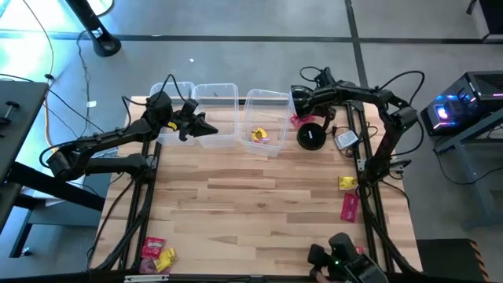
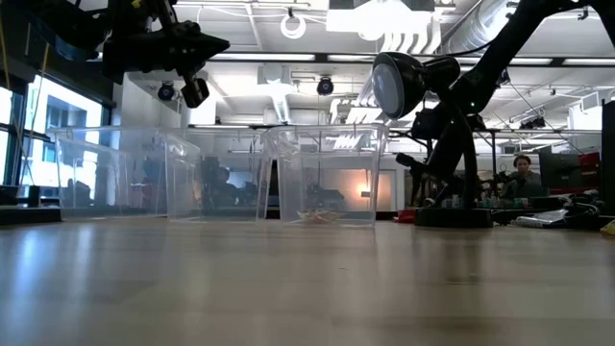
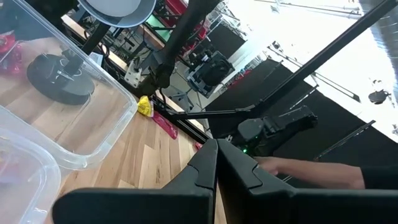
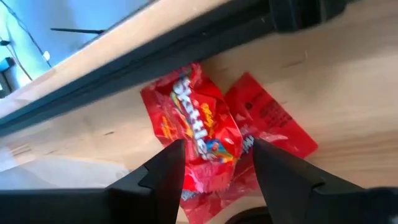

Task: Sort candy
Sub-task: Put the red candy wrapper into the middle transparent bin

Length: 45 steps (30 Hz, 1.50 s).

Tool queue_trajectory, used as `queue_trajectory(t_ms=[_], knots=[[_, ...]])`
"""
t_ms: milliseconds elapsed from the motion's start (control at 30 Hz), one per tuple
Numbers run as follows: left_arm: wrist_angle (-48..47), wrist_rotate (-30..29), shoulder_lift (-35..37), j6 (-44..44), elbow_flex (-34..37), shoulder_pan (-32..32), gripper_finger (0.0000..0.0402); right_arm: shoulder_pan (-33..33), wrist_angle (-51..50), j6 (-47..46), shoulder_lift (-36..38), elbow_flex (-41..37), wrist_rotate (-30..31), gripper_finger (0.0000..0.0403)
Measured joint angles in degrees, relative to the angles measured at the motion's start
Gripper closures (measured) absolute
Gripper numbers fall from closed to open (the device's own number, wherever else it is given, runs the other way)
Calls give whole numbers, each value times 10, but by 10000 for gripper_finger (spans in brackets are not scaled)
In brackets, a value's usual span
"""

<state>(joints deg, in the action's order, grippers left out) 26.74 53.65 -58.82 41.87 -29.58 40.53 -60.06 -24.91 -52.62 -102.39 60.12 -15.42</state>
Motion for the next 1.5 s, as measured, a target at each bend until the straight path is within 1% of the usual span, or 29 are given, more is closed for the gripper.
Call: queue_trajectory(t_ms=[133,200,267,400,433,633,733,833,967,1133,1333,1433,1500], knots=[[0,0,0,0,0,0,401,1,7,-2,0,-3,3,228],[0,0,0,-1,0,0,402,3,19,-6,0,-3,8,248],[0,0,0,-1,0,0,402,7,33,-14,0,-3,16,285],[0,0,0,-1,0,0,401,17,42,-5,0,-3,20,380],[0,1,0,-1,0,0,402,19,42,2,0,-3,21,391],[1,55,0,21,0,0,401,21,42,27,0,1,14,401],[1,61,0,25,0,0,402,21,38,34,0,7,-1,402],[1,61,0,25,0,0,401,21,38,31,0,10,-26,393],[1,61,0,45,0,0,402,26,13,9,0,10,-28,369],[1,60,0,46,0,0,402,29,10,18,0,10,-17,305],[1,58,0,45,0,0,402,29,9,49,0,10,-22,224],[1,58,0,45,0,0,402,29,-10,30,4,10,-18,202],[1,58,0,45,0,0,402,29,-22,17,5,10,-15,198]])
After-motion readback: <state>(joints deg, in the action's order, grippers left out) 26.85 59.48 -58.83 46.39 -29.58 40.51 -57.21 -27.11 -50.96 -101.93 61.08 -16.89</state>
